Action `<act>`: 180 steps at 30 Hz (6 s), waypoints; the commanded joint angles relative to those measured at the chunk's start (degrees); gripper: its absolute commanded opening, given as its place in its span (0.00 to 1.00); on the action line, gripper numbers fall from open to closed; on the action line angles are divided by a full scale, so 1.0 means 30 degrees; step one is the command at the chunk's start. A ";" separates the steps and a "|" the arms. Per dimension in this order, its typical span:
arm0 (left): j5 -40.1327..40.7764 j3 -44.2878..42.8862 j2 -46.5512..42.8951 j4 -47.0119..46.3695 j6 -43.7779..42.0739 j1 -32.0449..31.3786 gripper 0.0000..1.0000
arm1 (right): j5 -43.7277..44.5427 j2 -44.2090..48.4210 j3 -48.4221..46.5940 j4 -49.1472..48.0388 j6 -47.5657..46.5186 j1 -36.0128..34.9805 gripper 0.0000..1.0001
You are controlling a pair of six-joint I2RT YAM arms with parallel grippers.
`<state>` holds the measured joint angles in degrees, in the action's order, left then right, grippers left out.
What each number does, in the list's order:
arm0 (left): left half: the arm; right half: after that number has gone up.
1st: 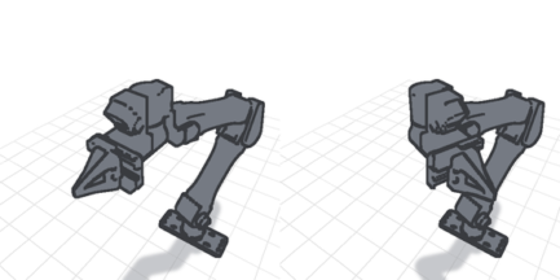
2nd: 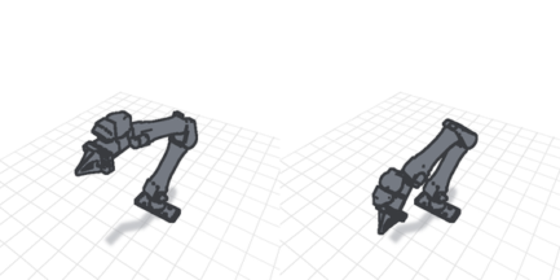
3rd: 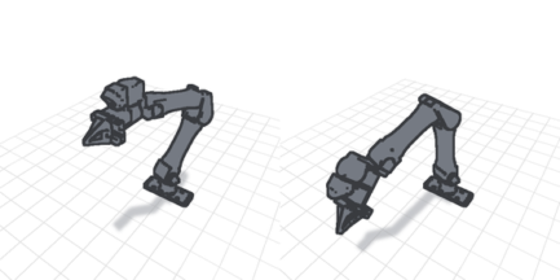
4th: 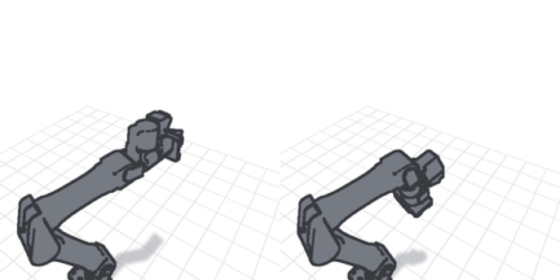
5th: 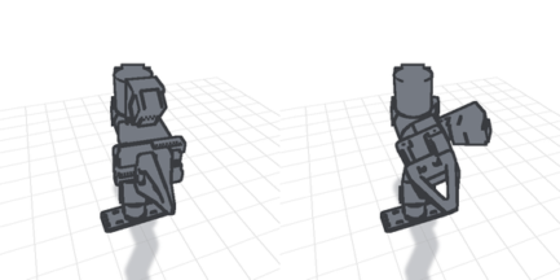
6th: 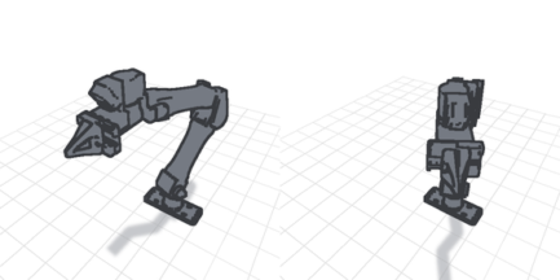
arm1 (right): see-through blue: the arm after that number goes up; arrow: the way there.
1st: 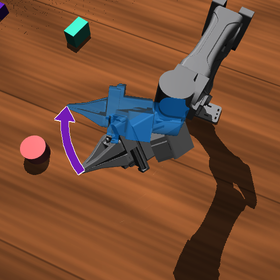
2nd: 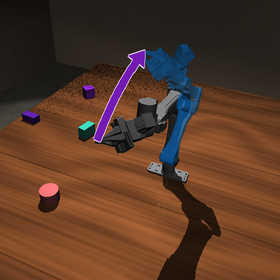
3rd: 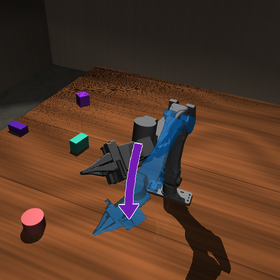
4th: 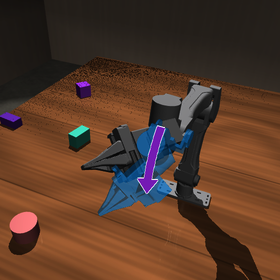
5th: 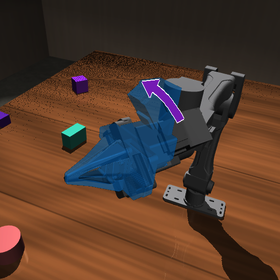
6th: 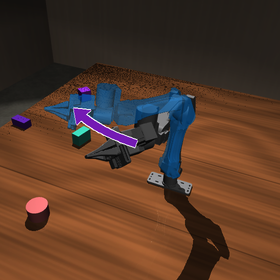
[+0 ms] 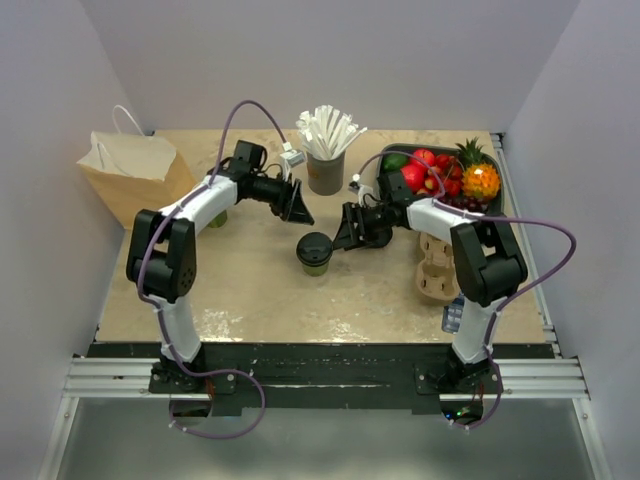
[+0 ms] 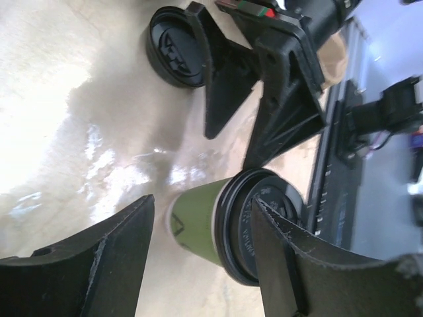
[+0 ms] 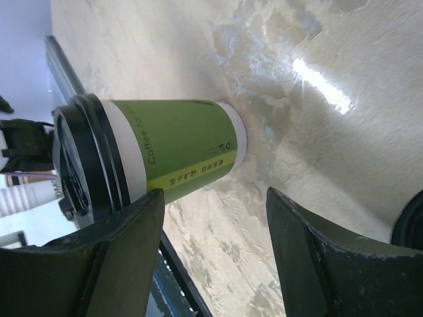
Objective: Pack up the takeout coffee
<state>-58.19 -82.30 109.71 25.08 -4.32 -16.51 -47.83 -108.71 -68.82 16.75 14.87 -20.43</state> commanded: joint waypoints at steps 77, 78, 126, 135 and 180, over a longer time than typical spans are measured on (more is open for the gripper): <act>0.2611 0.8216 -0.5398 0.2947 -0.6354 0.0582 0.64 | -0.0165 -0.0974 0.1464 -0.4674 -0.0771 -0.3768 0.67; 0.2524 0.8128 -0.5456 0.2977 -0.6325 0.0582 0.64 | -0.0604 -0.0711 0.1638 -0.5082 -0.0565 -0.3739 0.68; 0.2318 0.7366 -0.5282 0.3154 -0.6090 0.0582 0.63 | -0.1664 0.0583 0.1347 -0.2248 -0.2057 -0.3651 0.58; 0.2289 0.7365 -0.5164 0.3007 -0.5856 0.0582 0.63 | 0.1819 0.0025 0.1201 -0.0666 -0.1765 -0.3650 0.57; 0.2377 0.7688 -0.4900 0.2919 -0.5709 0.0582 0.63 | -0.2190 0.1109 0.1465 -0.1922 -0.1707 -0.3387 0.74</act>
<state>-57.06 -60.05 93.10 35.40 -19.46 -14.37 -54.98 -103.55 -62.52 10.83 9.06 -30.79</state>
